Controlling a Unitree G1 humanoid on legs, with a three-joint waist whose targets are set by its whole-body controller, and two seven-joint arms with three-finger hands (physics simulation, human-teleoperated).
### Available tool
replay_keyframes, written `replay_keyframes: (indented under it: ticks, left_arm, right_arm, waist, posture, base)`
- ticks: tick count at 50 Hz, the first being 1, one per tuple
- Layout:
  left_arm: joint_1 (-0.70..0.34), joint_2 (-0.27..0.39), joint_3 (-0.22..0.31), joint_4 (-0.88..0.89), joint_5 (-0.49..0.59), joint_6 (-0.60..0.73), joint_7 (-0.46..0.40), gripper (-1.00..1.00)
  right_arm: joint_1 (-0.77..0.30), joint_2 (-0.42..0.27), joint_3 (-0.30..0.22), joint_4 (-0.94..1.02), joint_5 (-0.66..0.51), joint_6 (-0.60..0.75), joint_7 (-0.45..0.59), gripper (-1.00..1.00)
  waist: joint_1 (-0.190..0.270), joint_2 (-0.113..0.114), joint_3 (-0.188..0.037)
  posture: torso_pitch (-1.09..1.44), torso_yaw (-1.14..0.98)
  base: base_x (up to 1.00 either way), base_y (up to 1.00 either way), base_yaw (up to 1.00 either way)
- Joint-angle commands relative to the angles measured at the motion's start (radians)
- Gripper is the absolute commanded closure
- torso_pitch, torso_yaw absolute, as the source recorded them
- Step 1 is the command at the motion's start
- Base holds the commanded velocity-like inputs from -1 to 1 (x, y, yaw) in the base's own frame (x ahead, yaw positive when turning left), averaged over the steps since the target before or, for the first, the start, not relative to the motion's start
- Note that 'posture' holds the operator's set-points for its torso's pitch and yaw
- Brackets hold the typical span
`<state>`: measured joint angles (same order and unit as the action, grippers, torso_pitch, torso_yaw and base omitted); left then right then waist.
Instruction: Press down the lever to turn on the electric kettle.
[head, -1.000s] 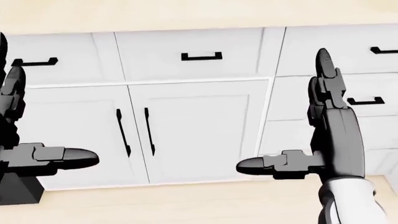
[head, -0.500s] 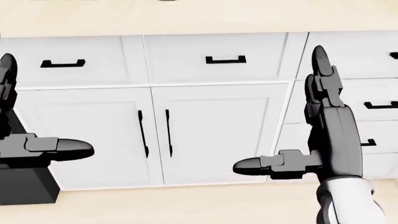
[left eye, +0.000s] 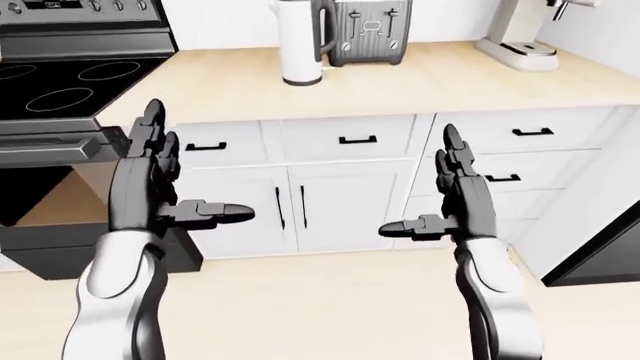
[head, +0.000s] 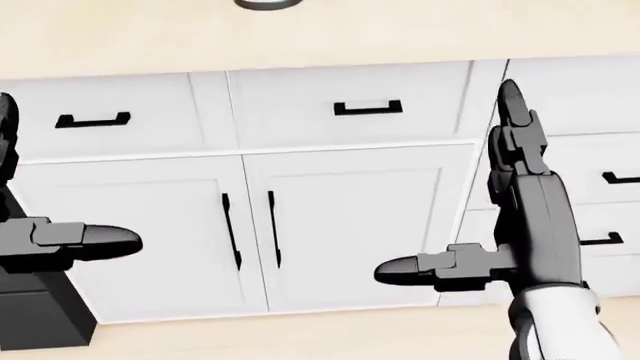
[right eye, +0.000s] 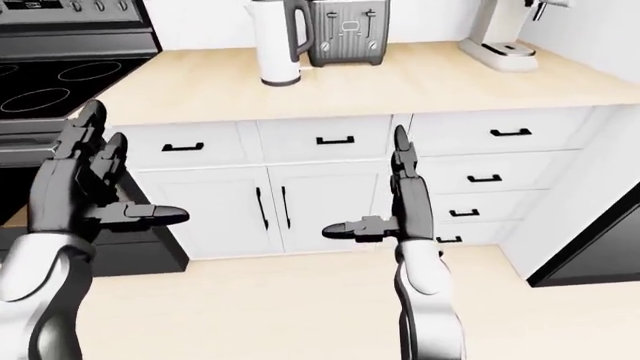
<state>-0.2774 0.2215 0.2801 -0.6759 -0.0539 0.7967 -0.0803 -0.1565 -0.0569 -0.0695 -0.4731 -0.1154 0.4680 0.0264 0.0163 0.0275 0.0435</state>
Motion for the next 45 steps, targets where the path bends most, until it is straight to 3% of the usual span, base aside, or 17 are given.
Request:
replay_keyframes:
  ticks: [1,6,7,9,14,17,19,20,22,28,30,32,33,35,41,44,45]
  left_arm:
    - [-0.023,0.007,0.001,-0.029,-0.006,-0.033,-0.002,-1.00]
    - [-0.020,0.008,0.003,-0.031,-0.008,-0.035,-0.001,-1.00]
    - [-0.020,0.008,0.003,-0.032,-0.009,-0.034,-0.001,-1.00]
    - [-0.024,0.010,0.005,-0.033,-0.010,-0.030,-0.001,-1.00]
    - [-0.032,0.016,0.004,-0.038,-0.008,-0.021,0.000,-1.00]
    - [-0.034,0.016,0.001,-0.035,-0.006,-0.023,0.000,-1.00]
    - [-0.037,0.018,0.003,-0.036,-0.007,-0.020,0.000,-1.00]
    - [-0.038,0.018,0.005,-0.038,-0.007,-0.017,-0.001,-1.00]
    - [-0.037,0.018,0.005,-0.038,-0.008,-0.018,0.000,-1.00]
    - [-0.033,0.015,0.001,-0.041,-0.006,-0.019,0.001,-1.00]
    - [-0.034,0.016,0.004,-0.043,-0.007,-0.017,0.000,-1.00]
    - [-0.031,0.015,0.004,-0.042,-0.006,-0.020,-0.001,-1.00]
    - [-0.031,0.015,0.001,-0.042,-0.006,-0.021,-0.001,-1.00]
    - [-0.032,0.014,0.001,-0.041,-0.005,-0.020,-0.001,-1.00]
    - [-0.035,0.018,0.010,-0.044,-0.011,-0.013,-0.002,-1.00]
    - [-0.041,0.022,0.013,-0.045,-0.014,-0.008,-0.001,-1.00]
    - [-0.041,0.022,0.014,-0.046,-0.014,-0.007,0.000,-1.00]
  right_arm:
    - [-0.022,-0.007,-0.008,-0.035,-0.004,-0.036,-0.007,-1.00]
    - [-0.021,-0.008,-0.010,-0.029,-0.004,-0.044,-0.006,-1.00]
    - [-0.021,-0.008,-0.009,-0.029,-0.004,-0.044,-0.005,-1.00]
    - [-0.022,-0.009,-0.010,-0.030,-0.005,-0.043,-0.005,-1.00]
    - [-0.022,-0.007,-0.007,-0.041,0.001,-0.047,0.001,-1.00]
    - [-0.019,-0.006,-0.002,-0.042,-0.003,-0.048,0.003,-1.00]
    - [-0.019,-0.006,-0.001,-0.043,-0.005,-0.046,0.004,-1.00]
    - [-0.019,-0.006,-0.001,-0.046,-0.006,-0.043,0.005,-1.00]
    - [-0.019,-0.005,0.000,-0.047,-0.007,-0.041,0.005,-1.00]
    - [-0.019,-0.005,-0.003,-0.044,-0.007,-0.044,0.007,-1.00]
    - [-0.019,-0.005,-0.003,-0.045,-0.008,-0.043,0.007,-1.00]
    - [-0.019,-0.006,-0.006,-0.047,-0.006,-0.042,0.007,-1.00]
    - [-0.018,-0.006,-0.008,-0.048,-0.005,-0.041,0.007,-1.00]
    - [-0.017,-0.005,-0.007,-0.050,-0.004,-0.041,0.006,-1.00]
    - [-0.017,-0.004,-0.002,-0.053,-0.008,-0.036,0.006,-1.00]
    - [-0.021,-0.006,-0.005,-0.055,-0.007,-0.030,0.007,-1.00]
    - [-0.021,-0.006,-0.005,-0.056,-0.007,-0.030,0.008,-1.00]
  waist:
    - [-0.002,0.001,-0.007]
    - [0.000,-0.095,-0.025]
    - [-0.011,-0.057,-0.022]
    - [-0.014,-0.073,-0.018]
    - [-0.020,-0.029,-0.009]
    - [-0.030,0.024,-0.011]
    - [-0.035,0.067,-0.036]
    - [-0.019,0.049,-0.025]
    - [-0.016,0.053,-0.014]
    - [-0.002,-0.004,-0.015]
    - [0.003,-0.038,-0.018]
    - [0.002,-0.102,-0.038]
    - [-0.012,-0.056,-0.025]
    - [-0.014,-0.074,-0.018]
    - [-0.023,-0.020,-0.015]
    - [-0.030,0.046,-0.029]
    - [-0.031,0.078,-0.059]
  posture:
    - [0.00,0.00]
    - [0.00,0.00]
    - [0.00,0.00]
    - [0.00,0.00]
    - [0.00,0.00]
    - [0.00,0.00]
    - [0.00,0.00]
    - [0.00,0.00]
    - [0.00,0.00]
    - [0.00,0.00]
    - [0.00,0.00]
    - [0.00,0.00]
    - [0.00,0.00]
    - [0.00,0.00]
    - [0.00,0.00]
    - [0.00,0.00]
    - [0.00,0.00]
  base:
    - [0.26,0.00,0.00]
    - [0.26,0.00,0.00]
    - [0.26,0.00,0.00]
    - [0.26,0.00,0.00]
    - [0.26,0.00,0.00]
    - [0.26,0.00,0.00]
    - [0.26,0.00,0.00]
    - [0.26,0.00,0.00]
    - [0.26,0.00,0.00]
    - [0.26,0.00,0.00]
    - [0.27,0.00,0.00]
    - [0.26,0.00,0.00]
    - [0.27,0.00,0.00]
    - [0.26,0.00,0.00]
    - [0.21,0.00,0.00]
    - [0.18,0.00,0.00]
    - [0.18,0.00,0.00]
